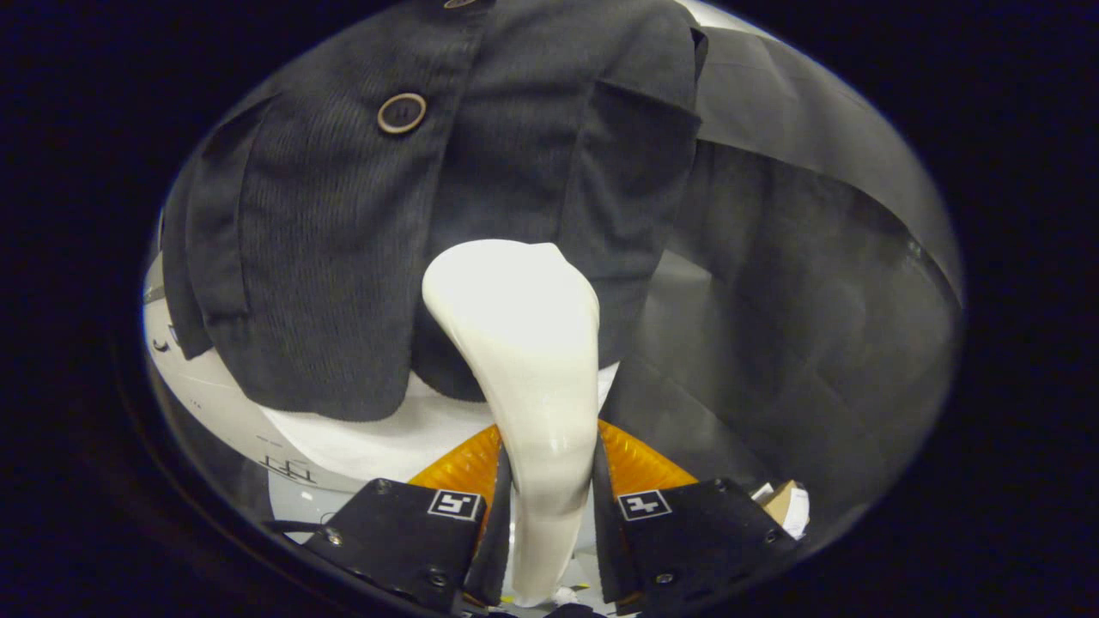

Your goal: Iron the clothes twice with a garment steamer, once on the left side and once on the right side.

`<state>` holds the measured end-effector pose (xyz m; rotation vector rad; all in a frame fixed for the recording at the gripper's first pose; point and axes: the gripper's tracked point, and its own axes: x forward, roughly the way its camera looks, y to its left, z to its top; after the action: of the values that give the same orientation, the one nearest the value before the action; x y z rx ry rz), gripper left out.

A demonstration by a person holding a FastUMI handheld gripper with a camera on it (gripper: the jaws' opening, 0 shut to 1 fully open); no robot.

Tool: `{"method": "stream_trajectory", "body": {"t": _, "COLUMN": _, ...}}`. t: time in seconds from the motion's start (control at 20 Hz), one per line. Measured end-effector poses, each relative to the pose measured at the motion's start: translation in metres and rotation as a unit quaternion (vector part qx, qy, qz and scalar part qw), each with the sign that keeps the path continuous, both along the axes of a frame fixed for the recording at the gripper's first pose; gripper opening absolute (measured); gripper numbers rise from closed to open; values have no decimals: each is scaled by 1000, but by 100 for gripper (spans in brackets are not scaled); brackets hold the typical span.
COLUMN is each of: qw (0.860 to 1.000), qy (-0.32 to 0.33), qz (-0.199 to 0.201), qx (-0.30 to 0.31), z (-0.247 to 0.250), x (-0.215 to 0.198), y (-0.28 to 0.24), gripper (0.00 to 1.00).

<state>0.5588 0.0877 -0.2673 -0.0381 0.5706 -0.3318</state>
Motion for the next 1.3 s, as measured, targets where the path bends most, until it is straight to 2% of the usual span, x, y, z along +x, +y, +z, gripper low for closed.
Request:
{"method": "stream_trajectory", "body": {"t": 0.45, "qw": 999, "qy": 10, "qz": 40, "qx": 34, "z": -12, "x": -11, "y": -6, "gripper": 45}}
{"method": "stream_trajectory", "body": {"t": 0.75, "qw": 994, "qy": -15, "qz": 76, "qx": 77, "z": 4, "x": -40, "y": -6, "gripper": 45}}
{"method": "stream_trajectory", "body": {"t": 1.05, "qw": 989, "qy": -59, "qz": 108, "qx": 84, "z": 50, "x": -104, "y": 9, "gripper": 45}}
{"method": "stream_trajectory", "body": {"t": 1.3, "qw": 986, "qy": -113, "qz": 95, "qx": 77, "z": 99, "x": -177, "y": 40, "gripper": 45}}
